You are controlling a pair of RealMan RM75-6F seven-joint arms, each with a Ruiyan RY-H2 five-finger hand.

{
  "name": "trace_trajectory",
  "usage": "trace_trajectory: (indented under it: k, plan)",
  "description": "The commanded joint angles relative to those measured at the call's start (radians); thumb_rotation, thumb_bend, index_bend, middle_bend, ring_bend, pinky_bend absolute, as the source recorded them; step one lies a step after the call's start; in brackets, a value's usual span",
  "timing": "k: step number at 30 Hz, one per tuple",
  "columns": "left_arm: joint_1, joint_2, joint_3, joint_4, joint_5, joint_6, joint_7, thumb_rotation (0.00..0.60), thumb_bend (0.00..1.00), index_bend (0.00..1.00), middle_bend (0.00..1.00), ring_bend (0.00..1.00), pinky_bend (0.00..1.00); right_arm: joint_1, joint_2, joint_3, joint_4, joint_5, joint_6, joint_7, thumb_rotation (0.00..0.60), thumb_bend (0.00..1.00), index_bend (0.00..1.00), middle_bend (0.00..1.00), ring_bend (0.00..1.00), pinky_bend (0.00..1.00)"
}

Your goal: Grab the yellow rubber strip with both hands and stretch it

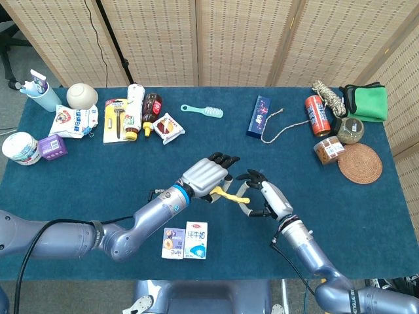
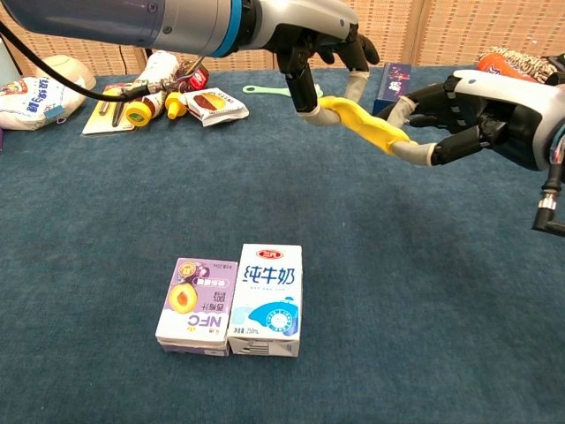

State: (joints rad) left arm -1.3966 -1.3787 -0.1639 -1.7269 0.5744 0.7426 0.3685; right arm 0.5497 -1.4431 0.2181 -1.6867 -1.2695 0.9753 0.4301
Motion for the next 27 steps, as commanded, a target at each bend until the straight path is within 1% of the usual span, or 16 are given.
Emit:
trace_trajectory:
  k: [1,6,13,27]
  plan:
    - [0.0,-0.001,0.0,0.001,-0.001,0.0,-0.001,0.6,0.43,0.69,0.0,0.0,0.0,0.001,-0.001,0.001,0.001,0.005,0.0,-0.005,0.6,0.47,0.55,0.25,0.09,0.0]
    - [0.0,-0.001,0.001,0.001,0.002,0.001,-0.001,0.6,0.43,0.69,0.0,0.0,0.0,0.002,-0.001,0.002,0.002,0.01,-0.003,-0.006,0.6,0.56,0.59,0.29,0.12,0.0]
    - [0.005,-0.003,0.007,0.001,0.016,0.011,0.004,0.6,0.43,0.68,0.0,0.0,0.0,0.001,-0.005,0.003,0.005,0.011,0.002,-0.009,0.6,0.57,0.63,0.33,0.17,0.0]
    - [0.021,0.004,0.003,-0.003,0.034,0.026,-0.001,0.6,0.43,0.69,0.0,0.0,0.0,-0.004,-0.004,0.0,0.007,0.02,0.004,-0.017,0.6,0.59,0.65,0.35,0.19,0.0]
